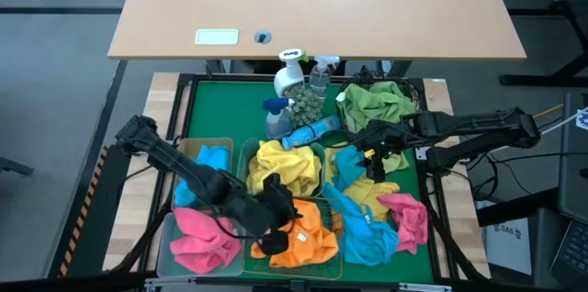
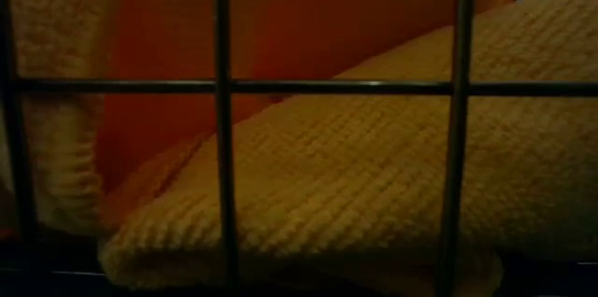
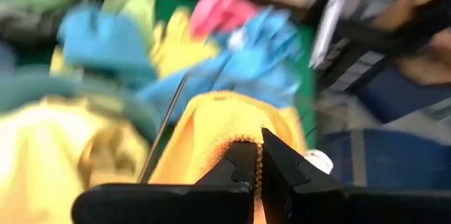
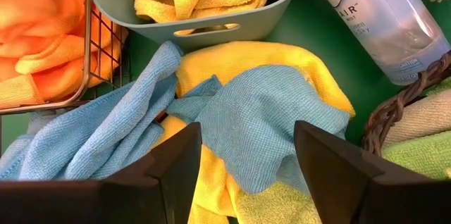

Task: Sort microfiber towel by color & place in baskets
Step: Put the orange microfiber towel into the gold wire basket

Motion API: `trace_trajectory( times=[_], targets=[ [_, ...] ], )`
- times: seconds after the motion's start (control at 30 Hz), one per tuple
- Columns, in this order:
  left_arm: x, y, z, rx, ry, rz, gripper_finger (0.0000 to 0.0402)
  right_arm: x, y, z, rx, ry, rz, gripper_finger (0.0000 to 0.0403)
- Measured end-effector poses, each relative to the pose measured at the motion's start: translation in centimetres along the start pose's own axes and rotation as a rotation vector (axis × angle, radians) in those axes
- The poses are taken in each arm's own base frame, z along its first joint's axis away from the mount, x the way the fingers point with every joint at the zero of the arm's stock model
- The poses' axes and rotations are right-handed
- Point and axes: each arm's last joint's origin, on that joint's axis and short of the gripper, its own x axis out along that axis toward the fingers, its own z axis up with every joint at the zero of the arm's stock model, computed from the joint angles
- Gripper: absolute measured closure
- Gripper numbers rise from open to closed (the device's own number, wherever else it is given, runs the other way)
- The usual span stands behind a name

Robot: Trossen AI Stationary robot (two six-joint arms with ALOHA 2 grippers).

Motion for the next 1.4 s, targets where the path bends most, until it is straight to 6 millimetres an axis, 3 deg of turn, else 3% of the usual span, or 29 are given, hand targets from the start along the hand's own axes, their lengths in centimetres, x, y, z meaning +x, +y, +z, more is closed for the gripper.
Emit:
trace_trajectory(
  times=[0.27, 0.6, 1.03, 1.23, 1.4],
  targets=[
    [5.3, 1.1, -4.0, -0.046, 0.269, 0.141, 0.0401, 0.0, 0.0, 0.0, -0.043, -0.001, 0.0, 0.0176],
    [9.8, 1.0, -7.8, -0.045, 0.482, 0.12, 0.0389, 0.0, 0.0, 0.0, -0.053, -0.003, 0.0, 0.0176],
    [10.5, 1.6, -7.5, -0.151, 0.552, 0.064, 0.0295, 0.4, 0.0, 0.1, -0.054, 0.01, -0.002, 0.0176],
    [10.5, 1.7, -7.4, -0.151, 0.62, -0.018, 0.0289, 2.0, 0.1, 0.6, -0.053, 0.052, -0.019, 0.0176],
    [9.5, 1.5, -6.8, -0.127, 0.607, -0.049, 0.0289, 3.6, -0.2, 0.8, -0.059, 0.097, -0.13, 0.0176]
  ],
)
